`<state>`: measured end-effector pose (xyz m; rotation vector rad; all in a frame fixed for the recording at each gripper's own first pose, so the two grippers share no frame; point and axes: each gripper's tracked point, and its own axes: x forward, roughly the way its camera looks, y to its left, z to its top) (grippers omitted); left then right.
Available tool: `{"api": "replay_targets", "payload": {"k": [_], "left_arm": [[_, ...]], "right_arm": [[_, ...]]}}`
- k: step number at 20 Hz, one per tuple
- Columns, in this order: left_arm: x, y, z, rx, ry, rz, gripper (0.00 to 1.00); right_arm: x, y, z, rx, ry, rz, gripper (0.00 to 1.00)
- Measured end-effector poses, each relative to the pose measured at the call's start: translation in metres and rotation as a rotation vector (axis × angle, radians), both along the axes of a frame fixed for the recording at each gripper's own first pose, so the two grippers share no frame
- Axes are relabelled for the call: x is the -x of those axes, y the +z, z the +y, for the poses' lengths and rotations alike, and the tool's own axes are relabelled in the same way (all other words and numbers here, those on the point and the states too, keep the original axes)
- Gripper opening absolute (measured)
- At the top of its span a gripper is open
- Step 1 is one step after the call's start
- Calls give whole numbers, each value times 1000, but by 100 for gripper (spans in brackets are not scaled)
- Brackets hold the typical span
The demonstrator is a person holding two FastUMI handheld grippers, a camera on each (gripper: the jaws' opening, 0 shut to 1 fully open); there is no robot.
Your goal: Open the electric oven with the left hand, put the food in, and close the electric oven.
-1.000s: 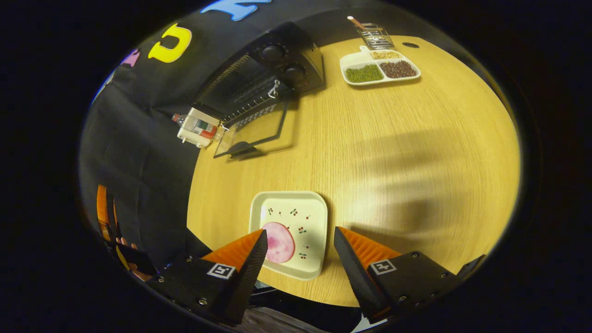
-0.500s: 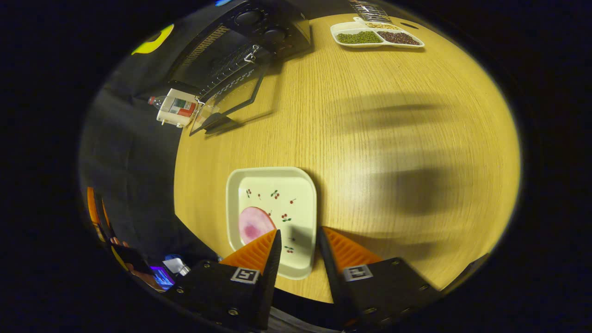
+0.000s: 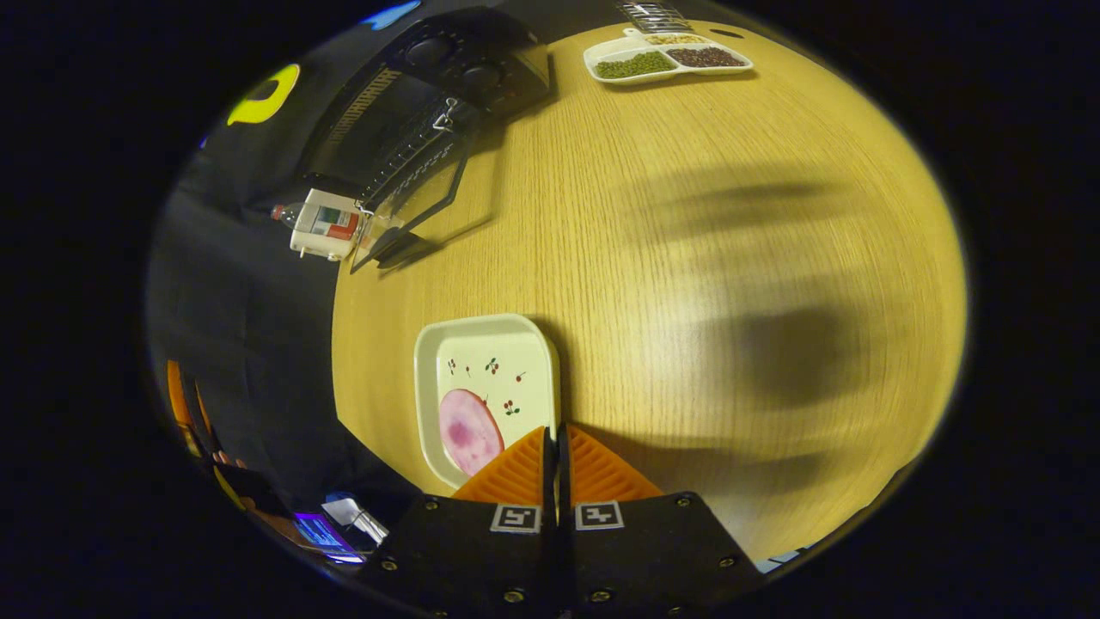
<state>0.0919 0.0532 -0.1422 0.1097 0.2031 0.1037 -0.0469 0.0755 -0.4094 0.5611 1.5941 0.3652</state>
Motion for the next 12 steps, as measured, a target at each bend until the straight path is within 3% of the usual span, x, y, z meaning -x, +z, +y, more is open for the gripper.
{"api": "replay_targets", "payload": {"k": [2,6,12], "left_arm": [[-4,-3,-3,13,-4,0,100],[-15,-8,-3,25,-9,-1,97],[-42,-26,2,53,-20,9,97]], "right_arm": [[-4,10,7,-24,-24,-4,1],[-18,30,33,-88,-122,-5,0],[-71,50,64,-116,-363,-24,1]]}}
